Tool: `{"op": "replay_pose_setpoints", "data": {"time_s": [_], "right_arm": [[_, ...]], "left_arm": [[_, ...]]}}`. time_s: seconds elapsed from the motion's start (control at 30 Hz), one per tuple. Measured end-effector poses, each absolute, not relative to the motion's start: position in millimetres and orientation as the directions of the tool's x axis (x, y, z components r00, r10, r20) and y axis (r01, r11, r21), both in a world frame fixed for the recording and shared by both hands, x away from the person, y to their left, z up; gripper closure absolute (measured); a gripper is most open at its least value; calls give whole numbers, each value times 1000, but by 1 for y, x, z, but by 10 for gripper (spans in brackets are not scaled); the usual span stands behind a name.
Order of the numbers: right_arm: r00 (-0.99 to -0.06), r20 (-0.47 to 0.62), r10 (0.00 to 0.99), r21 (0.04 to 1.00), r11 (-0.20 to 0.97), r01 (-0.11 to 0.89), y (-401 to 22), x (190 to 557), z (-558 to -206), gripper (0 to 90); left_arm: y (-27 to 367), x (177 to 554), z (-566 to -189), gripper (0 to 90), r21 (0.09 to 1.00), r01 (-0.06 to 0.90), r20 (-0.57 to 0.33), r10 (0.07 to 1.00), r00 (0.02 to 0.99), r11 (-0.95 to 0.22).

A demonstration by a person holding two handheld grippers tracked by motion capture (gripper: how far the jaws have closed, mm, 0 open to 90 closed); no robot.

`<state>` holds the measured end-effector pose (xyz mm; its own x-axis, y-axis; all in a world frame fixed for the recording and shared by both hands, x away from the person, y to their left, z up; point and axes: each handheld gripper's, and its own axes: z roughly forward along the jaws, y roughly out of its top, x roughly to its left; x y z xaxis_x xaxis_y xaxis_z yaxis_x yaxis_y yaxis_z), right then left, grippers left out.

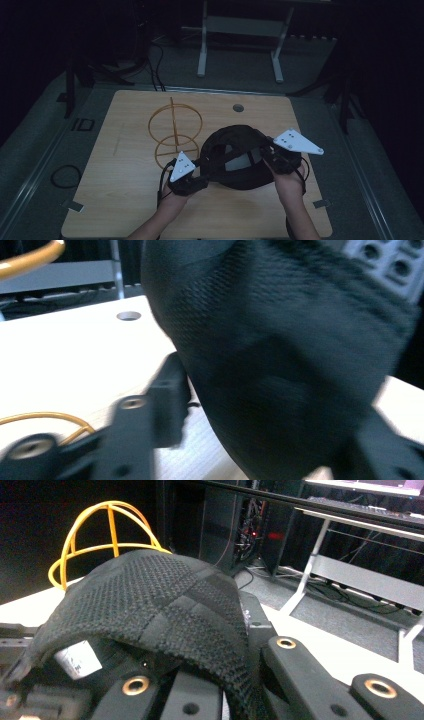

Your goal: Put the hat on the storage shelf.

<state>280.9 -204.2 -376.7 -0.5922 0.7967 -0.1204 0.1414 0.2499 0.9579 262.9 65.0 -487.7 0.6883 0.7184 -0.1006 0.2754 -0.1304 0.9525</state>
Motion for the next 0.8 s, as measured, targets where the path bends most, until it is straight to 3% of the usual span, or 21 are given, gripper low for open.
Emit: {"op": "replay_pose_setpoints", "data": {"time_s": [0.03, 0.07, 0.1, 0.17, 0.8], "right_arm": [[-592, -120, 797, 958, 250, 142, -205, 280, -377, 887], [-591, -119, 798, 957, 251, 147, -205, 279, -379, 887], [-591, -119, 798, 957, 251, 147, -205, 279, -379, 887], [-589, -119, 800, 955, 255, 152, -205, 278, -382, 887], [-582, -35, 813, 962, 186, 202, -232, 253, -420, 884]], "left_arm": [[65, 263, -487, 629, 952, 275, -94, 726, 682, -134], [65, 263, -487, 750, 952, 278, -104, 725, 681, -125], [65, 262, -487, 750, 952, 279, -100, 729, 677, -128], [64, 261, -485, 865, 954, 268, -82, 741, 667, -135], [58, 257, -443, 884, 963, 229, -32, 780, 625, -144]]}}
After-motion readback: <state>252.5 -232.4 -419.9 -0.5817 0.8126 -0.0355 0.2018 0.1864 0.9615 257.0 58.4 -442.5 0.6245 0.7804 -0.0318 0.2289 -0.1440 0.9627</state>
